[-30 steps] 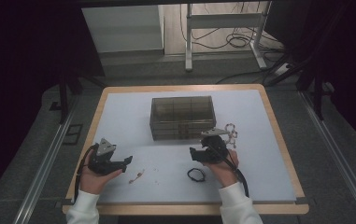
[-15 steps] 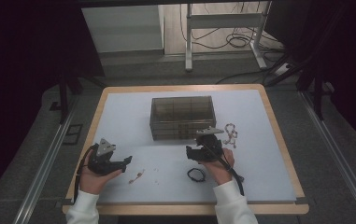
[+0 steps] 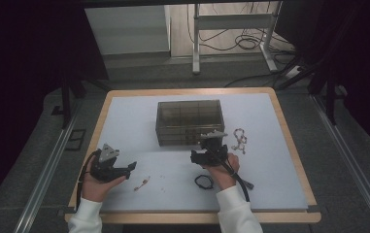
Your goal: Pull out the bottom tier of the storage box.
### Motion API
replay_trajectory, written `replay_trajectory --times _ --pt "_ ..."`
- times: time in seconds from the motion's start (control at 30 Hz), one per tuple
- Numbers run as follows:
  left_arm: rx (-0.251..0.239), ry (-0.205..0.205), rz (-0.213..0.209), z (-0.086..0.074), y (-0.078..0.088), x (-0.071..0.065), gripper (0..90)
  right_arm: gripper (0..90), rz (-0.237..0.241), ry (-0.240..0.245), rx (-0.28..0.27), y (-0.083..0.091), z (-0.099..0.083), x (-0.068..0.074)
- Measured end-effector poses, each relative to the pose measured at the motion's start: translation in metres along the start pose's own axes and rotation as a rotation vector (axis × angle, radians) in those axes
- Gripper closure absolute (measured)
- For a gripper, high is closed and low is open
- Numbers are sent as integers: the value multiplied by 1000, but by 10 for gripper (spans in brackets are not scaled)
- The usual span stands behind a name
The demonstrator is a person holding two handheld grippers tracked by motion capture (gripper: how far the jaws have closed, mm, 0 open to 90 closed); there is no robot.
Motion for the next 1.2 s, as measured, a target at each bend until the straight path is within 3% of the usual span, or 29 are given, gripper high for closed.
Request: replay_trajectory --times 0.3,0.63,0.93,1.2 --pt "-4 0 3 0 1 2 194 220 -22 -22 30 -9 1 7" --pt "-6 0 1 -2 0 3 193 209 -87 -15 51 -19 2 10" --pt "-5 -3 -10 -3 -3 2 193 216 -77 -36 90 -27 1 16" --pt "-18 6 -12 -2 -1 5 193 234 -102 -59 111 -35 1 20"
Point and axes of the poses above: each handheld gripper's, and its own axes: y roughly backward along the jaws, z roughly out of its top, x roughly to its left, the point moved 7 cm from there along -y, roughly forward along the jaws, and after that the axes turned 14 degrees about -x, right-handed, at the moved point
